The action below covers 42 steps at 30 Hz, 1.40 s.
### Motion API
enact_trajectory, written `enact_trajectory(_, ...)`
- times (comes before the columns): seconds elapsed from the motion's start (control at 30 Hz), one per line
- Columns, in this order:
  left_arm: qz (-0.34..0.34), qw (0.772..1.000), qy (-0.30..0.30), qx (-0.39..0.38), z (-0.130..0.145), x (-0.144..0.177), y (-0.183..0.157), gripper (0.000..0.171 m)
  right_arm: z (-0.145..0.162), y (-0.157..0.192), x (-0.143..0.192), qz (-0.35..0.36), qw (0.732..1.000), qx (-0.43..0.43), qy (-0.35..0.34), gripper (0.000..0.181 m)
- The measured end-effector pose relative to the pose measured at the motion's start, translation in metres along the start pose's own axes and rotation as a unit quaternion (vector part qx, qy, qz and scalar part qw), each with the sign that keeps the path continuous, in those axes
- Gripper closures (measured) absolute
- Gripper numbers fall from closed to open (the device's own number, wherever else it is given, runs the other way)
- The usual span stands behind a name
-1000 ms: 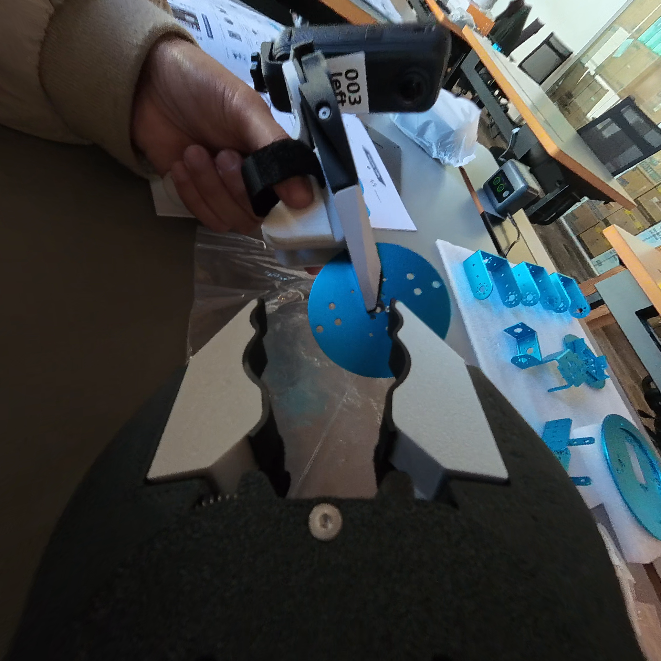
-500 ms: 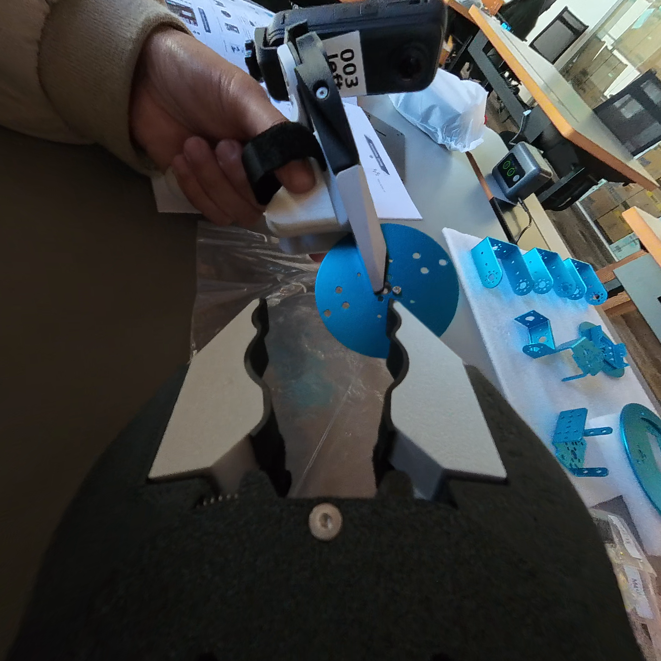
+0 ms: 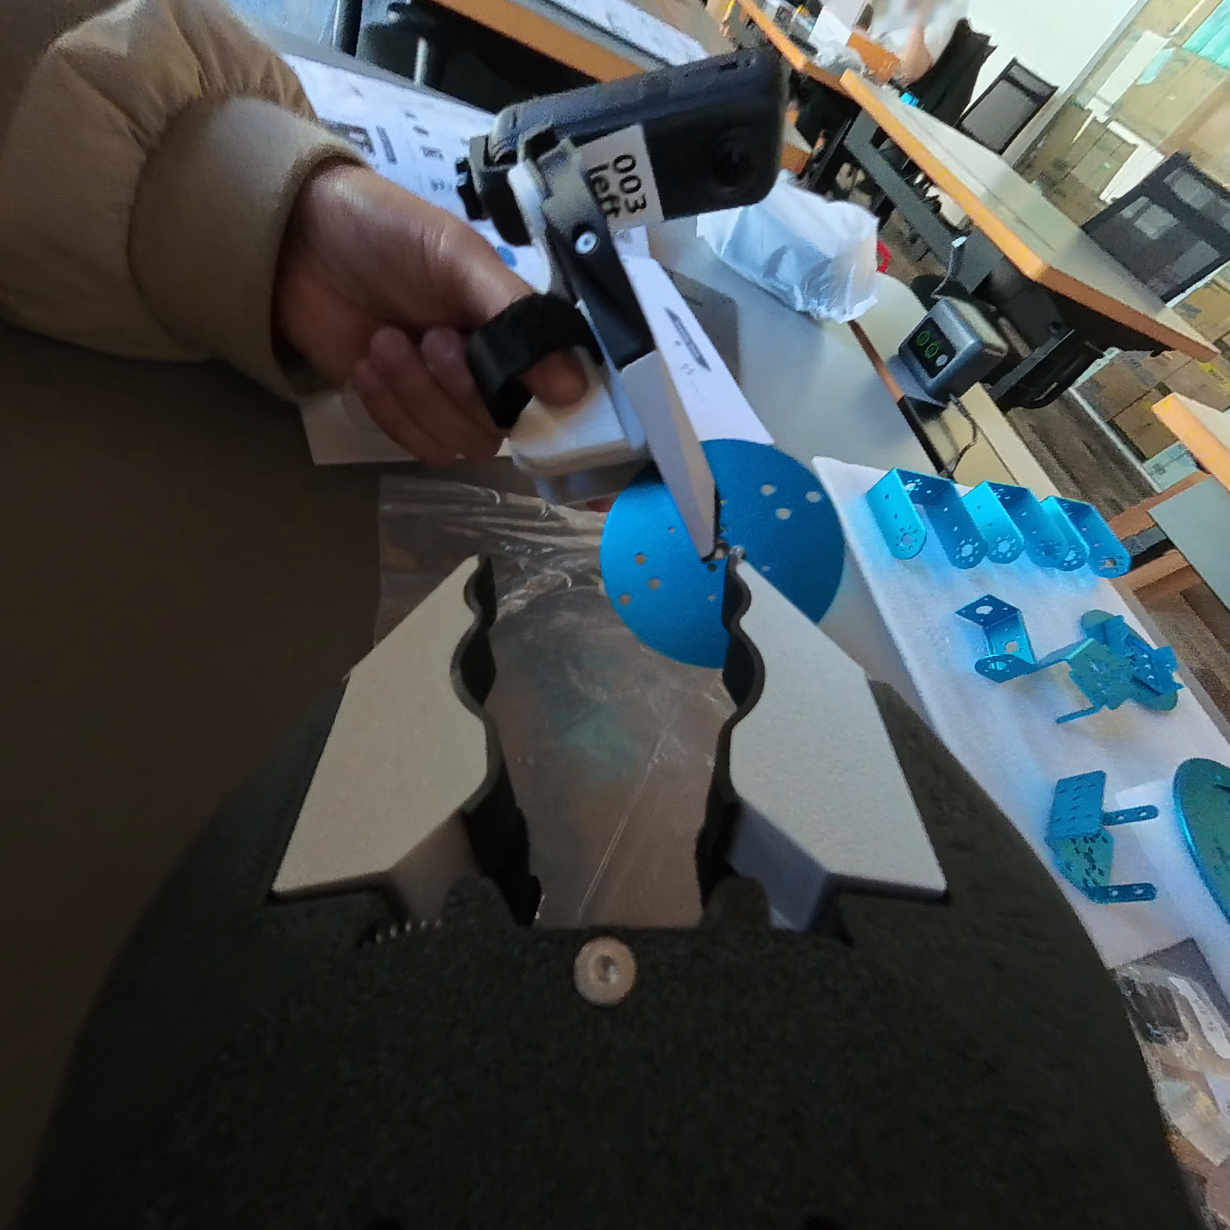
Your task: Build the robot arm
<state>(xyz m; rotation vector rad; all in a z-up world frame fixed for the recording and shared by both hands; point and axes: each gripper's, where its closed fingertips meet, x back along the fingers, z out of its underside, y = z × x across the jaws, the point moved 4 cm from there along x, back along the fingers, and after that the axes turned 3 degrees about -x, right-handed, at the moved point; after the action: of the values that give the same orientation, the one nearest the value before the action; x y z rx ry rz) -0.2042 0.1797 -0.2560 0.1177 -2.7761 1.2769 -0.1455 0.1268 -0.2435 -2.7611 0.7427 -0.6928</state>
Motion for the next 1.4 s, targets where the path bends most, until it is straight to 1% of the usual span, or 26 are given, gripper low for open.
enact_trajectory(0.1, 0.003, 1.0, 0.014, -0.01, 0.005, -0.005, -0.005, 0.168, -0.005, -0.003, 0.002, 0.014, 1.0, -0.003, -0.015, 0.113)
enact_trajectory(0.2, 0.007, 1.0, 0.023, -0.015, 0.008, -0.009, -0.009, 0.168, -0.003, 0.0, -0.001, 0.019, 1.0, 0.01, -0.007, 0.112)
enact_trajectory(0.33, -0.031, 0.997, 0.028, -0.071, 0.009, -0.008, -0.013, 0.168, -0.009, -0.006, 0.009, 0.034, 0.999, -0.008, -0.004, 0.115)
enact_trajectory(0.4, -0.048, 0.994, 0.024, -0.094, 0.008, -0.007, -0.017, 0.167, -0.011, -0.014, 0.021, 0.052, 0.998, -0.035, -0.004, 0.125)
enact_trajectory(0.43, -0.052, 0.993, 0.023, -0.101, 0.008, -0.008, -0.021, 0.167, -0.01, -0.014, 0.028, 0.049, 0.997, -0.051, -0.005, 0.126)
enact_trajectory(0.5, -0.057, 0.992, 0.024, -0.113, 0.01, -0.009, -0.029, 0.167, -0.004, -0.015, 0.041, 0.056, 0.995, -0.088, 0.0, 0.135)
enact_trajectory(0.6, -0.079, 0.987, 0.018, -0.136, 0.013, -0.014, -0.035, 0.167, 0.012, -0.003, 0.066, 0.044, 0.989, -0.139, 0.013, 0.146)
enact_trajectory(0.67, -0.097, 0.985, 0.01, -0.144, 0.013, -0.016, -0.035, 0.167, 0.024, 0.004, 0.091, 0.052, 0.983, -0.177, 0.011, 0.149)
enact_trajectory(0.7, -0.103, 0.984, 0.005, -0.144, 0.013, -0.017, -0.035, 0.167, 0.032, 0.008, 0.108, 0.061, 0.979, -0.197, 0.005, 0.153)
enact_trajectory(0.77, -0.119, 0.983, -0.009, -0.14, 0.012, -0.017, -0.034, 0.167, 0.051, 0.014, 0.146, 0.095, 0.969, -0.229, 0.009, 0.157)
enact_trajectory(0.83, -0.137, 0.98, -0.018, -0.143, 0.01, -0.017, -0.033, 0.167, 0.077, 0.019, 0.192, 0.16, 0.955, -0.248, 0.037, 0.16)
enact_trajectory(0.9, -0.16, 0.976, -0.031, -0.145, 0.009, -0.016, -0.033, 0.167, 0.11, 0.027, 0.245, 0.237, 0.932, -0.261, 0.08, 0.162)
enact_trajectory(0.97, -0.172, 0.974, -0.041, -0.139, 0.008, -0.017, -0.034, 0.167, 0.146, 0.035, 0.305, 0.316, 0.896, -0.281, 0.136, 0.163)
enact_trajectory(1.03, -0.175, 0.975, -0.046, -0.13, 0.008, -0.022, -0.037, 0.168, 0.18, 0.042, 0.365, 0.393, 0.849, -0.307, 0.175, 0.164)
enact_trajectory(1.1, -0.179, 0.974, -0.045, -0.129, 0.009, -0.03, -0.038, 0.168, 0.208, 0.048, 0.412, 0.444, 0.804, -0.351, 0.184, 0.162)
enact_trajectory(1.13, -0.182, 0.974, -0.042, -0.131, 0.01, -0.034, -0.04, 0.168, 0.22, 0.051, 0.427, 0.457, 0.787, -0.372, 0.184, 0.157)
enact_trajectory(1.17, -0.181, 0.974, -0.039, -0.133, 0.011, -0.039, -0.041, 0.168, 0.227, 0.052, 0.437, 0.465, 0.775, -0.39, 0.177, 0.152)
enact_trajectory(1.2, -0.181, 0.973, -0.035, -0.135, 0.012, -0.044, -0.043, 0.168, 0.232, 0.051, 0.442, 0.466, 0.769, -0.404, 0.166, 0.149)
enact_trajectory(1.23, -0.181, 0.973, -0.033, -0.138, 0.013, -0.049, -0.045, 0.168, 0.235, 0.051, 0.443, 0.462, 0.768, -0.415, 0.158, 0.148)
enact_trajectory(1.3, -0.182, 0.972, -0.028, -0.143, 0.015, -0.055, -0.049, 0.167, 0.238, 0.05, 0.438, 0.443, 0.774, -0.425, 0.152, 0.146)
enact_trajectory(1.37, -0.185, 0.971, -0.027, -0.148, 0.017, -0.058, -0.051, 0.167, 0.242, 0.048, 0.433, 0.437, 0.776, -0.424, 0.165, 0.146)
enact_trajectory(1.4, -0.187, 0.97, -0.027, -0.15, 0.018, -0.058, -0.052, 0.167, 0.245, 0.048, 0.433, 0.438, 0.773, -0.423, 0.178, 0.15)
